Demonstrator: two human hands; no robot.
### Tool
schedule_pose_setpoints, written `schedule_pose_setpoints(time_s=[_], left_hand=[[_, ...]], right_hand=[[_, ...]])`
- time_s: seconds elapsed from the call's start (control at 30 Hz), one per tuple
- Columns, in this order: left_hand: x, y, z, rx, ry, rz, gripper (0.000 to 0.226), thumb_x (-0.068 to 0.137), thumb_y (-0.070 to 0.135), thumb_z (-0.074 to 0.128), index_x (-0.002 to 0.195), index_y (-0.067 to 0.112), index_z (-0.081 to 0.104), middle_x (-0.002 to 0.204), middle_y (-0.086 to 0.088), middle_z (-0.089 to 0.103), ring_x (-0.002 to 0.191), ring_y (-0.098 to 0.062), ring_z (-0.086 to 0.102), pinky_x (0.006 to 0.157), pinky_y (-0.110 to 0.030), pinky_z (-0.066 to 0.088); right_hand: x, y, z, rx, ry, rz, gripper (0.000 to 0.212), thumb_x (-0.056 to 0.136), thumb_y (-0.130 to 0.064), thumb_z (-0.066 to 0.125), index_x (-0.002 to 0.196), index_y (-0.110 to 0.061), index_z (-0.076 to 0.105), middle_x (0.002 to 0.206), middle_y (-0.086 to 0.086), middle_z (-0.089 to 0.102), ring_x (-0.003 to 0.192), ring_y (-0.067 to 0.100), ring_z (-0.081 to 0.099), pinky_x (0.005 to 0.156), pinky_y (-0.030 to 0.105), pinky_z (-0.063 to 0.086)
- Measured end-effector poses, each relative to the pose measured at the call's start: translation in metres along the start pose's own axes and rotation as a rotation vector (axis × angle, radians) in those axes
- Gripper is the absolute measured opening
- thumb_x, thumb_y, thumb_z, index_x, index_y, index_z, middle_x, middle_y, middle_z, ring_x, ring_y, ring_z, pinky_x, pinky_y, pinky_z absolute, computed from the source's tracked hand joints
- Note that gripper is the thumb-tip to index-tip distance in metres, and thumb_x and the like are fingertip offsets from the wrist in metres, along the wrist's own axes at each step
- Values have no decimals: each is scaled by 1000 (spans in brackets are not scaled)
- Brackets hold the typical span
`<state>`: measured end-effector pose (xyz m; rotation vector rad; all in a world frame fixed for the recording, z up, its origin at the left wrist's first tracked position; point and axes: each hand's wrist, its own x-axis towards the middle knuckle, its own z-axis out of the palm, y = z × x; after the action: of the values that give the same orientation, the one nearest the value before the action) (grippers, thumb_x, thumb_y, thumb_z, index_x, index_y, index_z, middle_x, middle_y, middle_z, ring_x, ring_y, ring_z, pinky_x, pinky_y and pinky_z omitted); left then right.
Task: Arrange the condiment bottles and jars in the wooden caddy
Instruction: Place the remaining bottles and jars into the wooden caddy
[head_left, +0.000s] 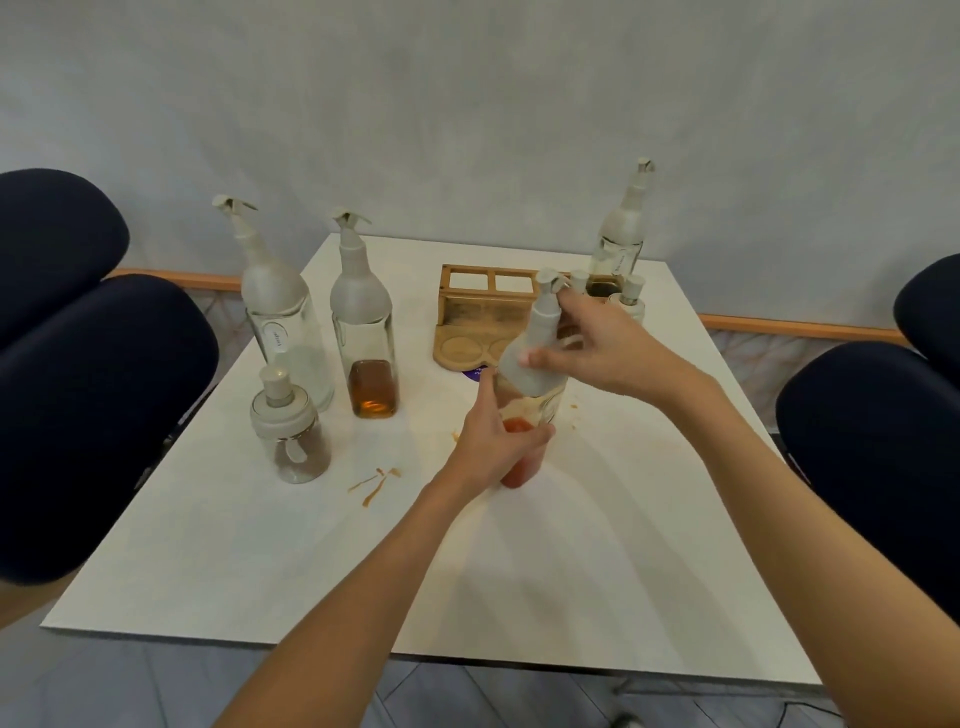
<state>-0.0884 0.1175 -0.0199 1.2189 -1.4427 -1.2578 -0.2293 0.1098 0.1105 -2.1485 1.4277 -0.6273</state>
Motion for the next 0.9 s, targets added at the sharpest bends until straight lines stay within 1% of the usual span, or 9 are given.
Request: schedule_pose_setpoints(time_s=[0.1,0.17,0.27,0.37,0.47,0.57,0.67,0.8,0.9], left_hand=[[0,1,1,19,8,-25,94,74,22,82,146,30,23,136,5,51,127,-18,50,107,-45,44],[1,0,1,23,10,-32,94,74,23,82,147,29,22,137,4,50,128,-19,49,107,-46,44],[0,0,1,28,5,-36,93,76,23,82,147,30,21,137,6,50,127,-18,49,107,-46,44],[-1,0,1,28,4,-24,92,77,22,81,146,30,21,137,7,50,127,-17,49,107,-43,44],[-1,2,0,7,8,-13,87,77,18,81,143,29,26,133,7,52,123,-14,50,101,-32,45],[-1,1,1,7,7,-14,84,77,17,81,141,30,27,131,9,52,120,-11,50,96,-26,43],[-1,1,0,10,-1,-27,87,77,19,81,143,30,25,134,9,50,123,-11,48,101,-31,44],[0,0,0,21,-9,-46,96,73,25,83,147,32,21,140,6,48,131,-17,46,109,-46,42],[-1,2,-1,10,-19,-56,100,70,26,83,147,35,20,140,7,49,131,-18,47,109,-48,42]], right_hand=[[-5,11,5,43,-95,28,65,75,-30,81,129,-26,46,116,-11,59,107,11,58,90,28,52],[-9,16,14,82,-18,5,68,73,-26,83,132,-25,47,115,-13,58,105,11,58,88,26,52],[-8,21,27,50,129,-15,72,70,-45,82,129,-24,47,117,-9,56,104,11,55,84,23,49],[-7,25,31,31,120,16,75,68,-53,80,129,-29,42,120,-8,51,106,10,51,86,25,46],[-10,23,27,129,36,13,65,75,-29,78,126,-38,38,116,-15,53,105,7,54,86,20,46],[-13,24,28,188,67,5,57,76,-16,76,122,-34,47,108,-23,58,103,3,59,89,29,53],[-15,24,33,219,119,-3,55,76,-22,79,121,-32,49,108,-22,58,104,6,60,87,28,54],[-16,22,38,191,194,-24,58,75,-34,81,120,-35,44,108,-22,54,101,1,56,79,14,46],[-14,23,29,130,124,22,63,73,-43,81,121,-38,40,111,-23,52,100,-4,53,76,10,41]])
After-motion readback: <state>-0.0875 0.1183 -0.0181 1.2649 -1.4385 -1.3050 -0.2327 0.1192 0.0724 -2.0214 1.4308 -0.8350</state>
